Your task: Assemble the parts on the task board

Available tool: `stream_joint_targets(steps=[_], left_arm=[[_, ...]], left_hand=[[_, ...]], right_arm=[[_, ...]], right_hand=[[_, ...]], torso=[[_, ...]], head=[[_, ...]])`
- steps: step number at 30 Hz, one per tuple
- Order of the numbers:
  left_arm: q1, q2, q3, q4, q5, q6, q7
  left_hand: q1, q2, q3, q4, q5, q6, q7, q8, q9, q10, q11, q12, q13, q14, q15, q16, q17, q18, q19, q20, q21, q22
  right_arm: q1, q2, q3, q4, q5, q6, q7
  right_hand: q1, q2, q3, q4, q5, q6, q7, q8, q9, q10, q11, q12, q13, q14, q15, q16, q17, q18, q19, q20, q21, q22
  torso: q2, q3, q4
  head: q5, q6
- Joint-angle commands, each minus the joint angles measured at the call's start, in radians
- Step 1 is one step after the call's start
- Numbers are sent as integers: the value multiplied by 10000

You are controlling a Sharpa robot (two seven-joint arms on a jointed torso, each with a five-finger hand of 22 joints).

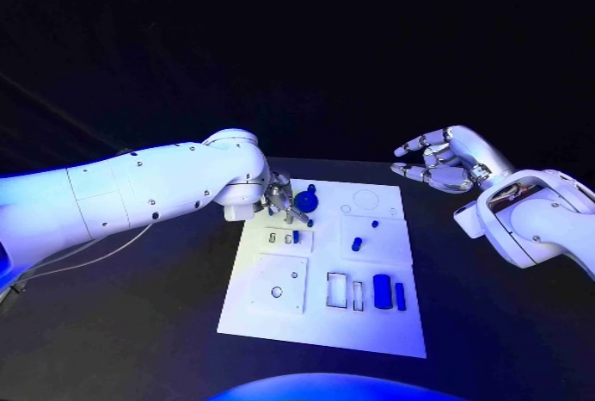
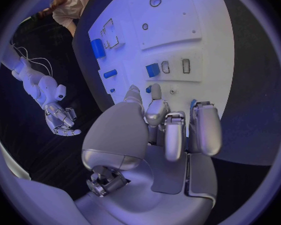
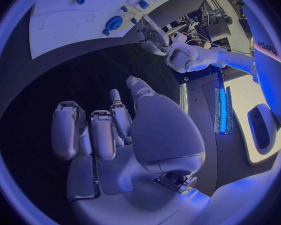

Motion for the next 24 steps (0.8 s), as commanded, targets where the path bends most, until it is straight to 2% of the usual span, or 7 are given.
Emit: stream_joint_targets(steps=[1,3,9,12,14,17,24], left_arm=[[-16,71,-2,-68,-58,354,-490],[-27,99,-5,-106,-58,376,-495],[-52,154,-9,-233,-138,451,-505],[-74,185,-11,-300,-162,500,-511],[-87,201,-12,-329,-169,527,-514],[-112,223,-13,-355,-176,575,-520],[-173,297,-16,-402,-161,693,-533]], left_hand=[[-108,29,-77,7,-33,-63,15,39,15,-99,-18,-85,-37,1017,-40,24,2632,-169,56,4,67,44],[-108,29,-77,7,-33,-63,15,39,15,-99,-18,-85,-37,1017,-40,24,2632,-169,56,4,67,44],[-113,28,-84,6,-32,-72,17,38,19,-112,-16,-99,-53,1017,-38,24,2632,-171,61,5,73,57],[-113,29,-84,6,-32,-73,17,38,20,-112,-16,-99,-53,1017,-38,24,2632,-172,62,5,74,59],[-113,31,-86,5,-31,-77,18,38,22,-114,-15,-99,-51,1017,-37,24,2632,-174,66,6,80,72],[-112,35,-86,4,-30,-80,18,39,24,-118,-14,-102,-55,1017,-36,24,2632,-177,71,7,87,85],[-102,52,-85,-2,-25,-93,20,41,34,-126,-12,-104,-54,1017,-33,24,2632,-174,64,11,81,72]], right_arm=[[-3,7,0,-7,-4,-176,-32],[-4,9,-2,-10,48,-245,-20],[-7,15,-11,-51,518,-454,109],[-8,22,-17,-82,964,-530,240],[-8,28,-19,-97,1233,-569,307],[-8,40,-23,-116,1577,-620,389],[-10,73,-27,-135,1847,-678,440]], right_hand=[[-103,-36,6,73,66,-102,-16,82,20,-155,1,-129,-102,470,-81,-181,354,155,-219,-10,-265,736],[-103,-48,19,101,76,-144,-27,139,27,-390,-12,-390,-403,345,-94,-484,-104,257,-484,-28,-711,422],[-55,-70,131,198,135,-329,-43,252,20,-1616,-47,-2066,-2259,-117,-150,-1854,-1926,583,-1317,-76,-2350,-727],[9,-108,261,259,186,-413,-41,317,11,-2495,-66,-3709,-4015,-500,-166,-3187,-3442,860,-2069,-92,-3908,-1818],[28,-136,332,297,194,-441,-36,363,9,-2742,-64,-4343,-4730,-569,-169,-3761,-3991,965,-2327,-95,-4613,-2314],[56,-176,394,312,213,-486,-34,406,4,-2908,-61,-4726,-5199,-587,-162,-4158,-4306,1032,-2471,-91,-5148,-2690],[43,-206,420,338,237,-455,-41,484,19,-3048,-62,-4953,-5506,-618,-159,-4440,-4525,1080,-2569,-88,-5525,-2950]], torso=[[12,-7,13],[2,-1,20],[-3,-18,-8],[5,-8,-4],[11,-8,-1],[1,-5,7],[-12,-5,1]], head=[[-7,-30],[-11,-49],[-8,-80],[-24,-90],[-31,-97],[-38,-106],[-51,-120]])
